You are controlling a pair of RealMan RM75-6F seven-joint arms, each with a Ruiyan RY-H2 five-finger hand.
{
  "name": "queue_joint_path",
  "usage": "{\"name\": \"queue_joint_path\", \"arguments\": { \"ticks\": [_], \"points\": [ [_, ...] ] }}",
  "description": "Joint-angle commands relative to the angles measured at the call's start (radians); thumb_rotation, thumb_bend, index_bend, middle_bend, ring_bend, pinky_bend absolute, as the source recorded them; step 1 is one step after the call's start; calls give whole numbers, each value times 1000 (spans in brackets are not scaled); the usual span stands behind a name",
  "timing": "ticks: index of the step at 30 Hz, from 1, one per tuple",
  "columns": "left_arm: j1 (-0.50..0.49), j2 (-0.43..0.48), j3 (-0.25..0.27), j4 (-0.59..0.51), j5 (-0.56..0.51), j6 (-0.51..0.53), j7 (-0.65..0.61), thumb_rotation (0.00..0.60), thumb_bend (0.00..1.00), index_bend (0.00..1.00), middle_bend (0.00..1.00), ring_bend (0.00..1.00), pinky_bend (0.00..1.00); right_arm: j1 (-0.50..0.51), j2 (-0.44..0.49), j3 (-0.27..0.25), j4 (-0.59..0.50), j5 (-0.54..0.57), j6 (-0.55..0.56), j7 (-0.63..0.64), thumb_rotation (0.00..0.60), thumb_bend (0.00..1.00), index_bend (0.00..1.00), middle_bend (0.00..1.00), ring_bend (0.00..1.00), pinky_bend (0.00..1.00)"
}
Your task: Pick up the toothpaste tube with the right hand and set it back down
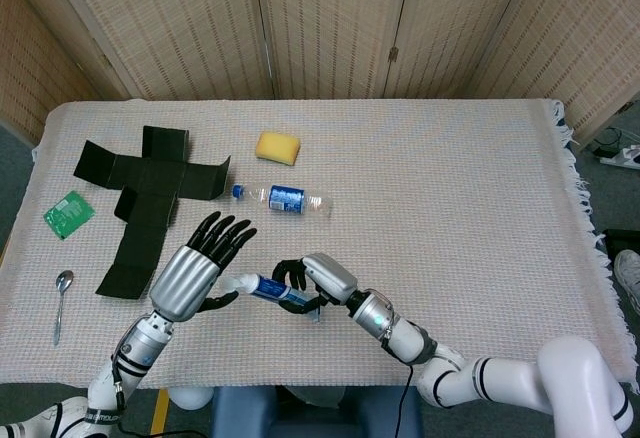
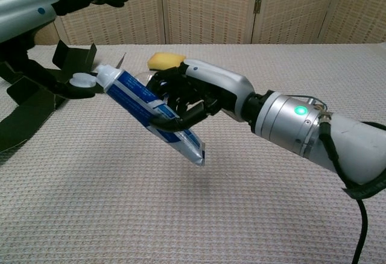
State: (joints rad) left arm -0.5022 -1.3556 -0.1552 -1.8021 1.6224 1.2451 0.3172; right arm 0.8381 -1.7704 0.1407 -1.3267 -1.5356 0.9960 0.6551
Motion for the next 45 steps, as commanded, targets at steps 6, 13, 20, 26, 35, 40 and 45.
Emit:
{"name": "queue_joint_path", "arguments": {
  "ticks": [6,13,20,26,35,40,45],
  "points": [
    [-13,-13,-1,3,0,7,22,600,224,2,103,91,0,5,8,-6,-14,9,-19,-36,600,696,770,684,708,595],
    [-15,9,5,-18,0,12,29,600,233,5,103,91,0,10,14,-11,-21,28,-51,-87,600,695,770,684,711,599],
    [-16,46,2,-61,-16,14,-35,600,261,15,103,92,0,4,7,-5,-17,45,-47,-115,600,696,769,684,710,600],
    [-14,114,-3,-136,-77,-14,-226,600,277,28,103,88,0,-5,-2,7,-14,43,-21,-95,600,696,770,684,709,599],
    [-45,118,-7,-167,-95,-64,-396,134,140,94,103,64,0,10,-25,31,-63,53,-22,-149,600,695,770,684,710,600],
    [-67,84,-1,-153,-114,-93,-342,0,129,87,103,64,0,7,-42,50,-96,82,-16,-197,600,695,777,688,715,602],
    [-87,60,-6,-147,-165,-125,-302,0,129,66,103,55,0,6,-57,54,-114,84,-7,-229,600,696,779,691,717,604]
  ]
}}
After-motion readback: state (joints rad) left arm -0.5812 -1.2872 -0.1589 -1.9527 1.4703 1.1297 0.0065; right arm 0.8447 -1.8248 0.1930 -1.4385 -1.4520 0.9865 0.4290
